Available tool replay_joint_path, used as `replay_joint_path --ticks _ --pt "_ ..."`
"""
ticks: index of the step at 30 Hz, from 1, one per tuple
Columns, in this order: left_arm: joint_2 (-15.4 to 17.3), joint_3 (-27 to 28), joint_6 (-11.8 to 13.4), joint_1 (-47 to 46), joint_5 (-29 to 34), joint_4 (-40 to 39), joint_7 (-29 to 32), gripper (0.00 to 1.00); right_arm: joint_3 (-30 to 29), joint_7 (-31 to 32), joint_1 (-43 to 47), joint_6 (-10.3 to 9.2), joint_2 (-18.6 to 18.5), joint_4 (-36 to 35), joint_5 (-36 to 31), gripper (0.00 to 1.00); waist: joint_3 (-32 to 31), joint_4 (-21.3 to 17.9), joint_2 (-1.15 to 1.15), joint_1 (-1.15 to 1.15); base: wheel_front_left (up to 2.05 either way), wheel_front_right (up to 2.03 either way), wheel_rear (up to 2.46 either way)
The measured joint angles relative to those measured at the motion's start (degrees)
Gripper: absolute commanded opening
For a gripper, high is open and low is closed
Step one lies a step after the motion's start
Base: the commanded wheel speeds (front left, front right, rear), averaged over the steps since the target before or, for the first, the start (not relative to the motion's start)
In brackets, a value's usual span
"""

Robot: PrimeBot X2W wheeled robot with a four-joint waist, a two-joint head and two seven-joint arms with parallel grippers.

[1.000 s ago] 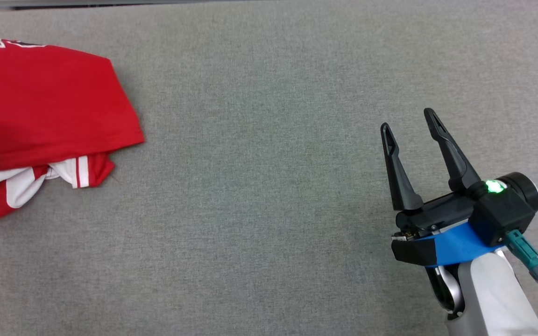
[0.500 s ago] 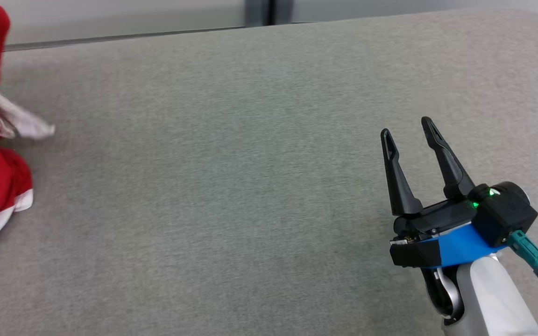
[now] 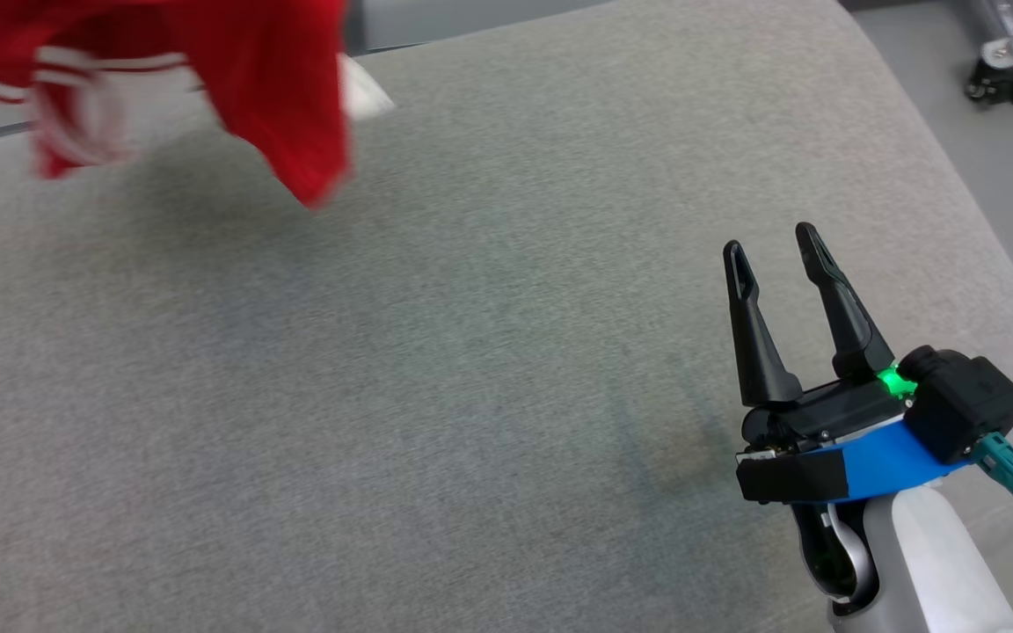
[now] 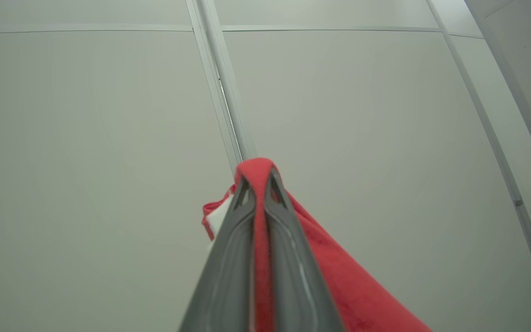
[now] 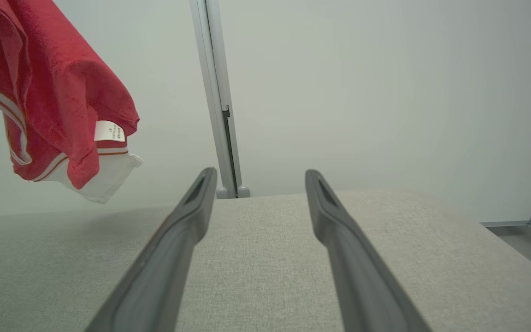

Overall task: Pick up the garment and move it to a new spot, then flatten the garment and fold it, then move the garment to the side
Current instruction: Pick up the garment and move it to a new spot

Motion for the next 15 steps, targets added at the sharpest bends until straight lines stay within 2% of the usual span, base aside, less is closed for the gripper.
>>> replay_joint_path --ticks 4,8,15 --pt "-1.90 -3.44 0.00 -1.53 -0.25 0.21 0.58 0.00 -0.21 0.00 -0.01 0.00 0.00 -0.10 0.55 1.00 -0.03 -2.11 0.00 0.00 0.00 0.00 0.00" --pt "-3.63 -7.59 0.00 -0.92 -0.52 2.32 0.56 0.00 -0.27 0.00 0.02 0.00 0.00 -0.26 0.81 1.00 0.09 -2.65 0.00 0.00 0.00 0.00 0.00" --pt "-7.04 -11.81 0.35 9.35 -1.63 6.88 -3.31 0.00 -1.21 0.00 0.36 0.00 0.00 -0.41 0.35 1.00 -0.34 -0.85 0.00 0.00 0.00 0.00 0.00"
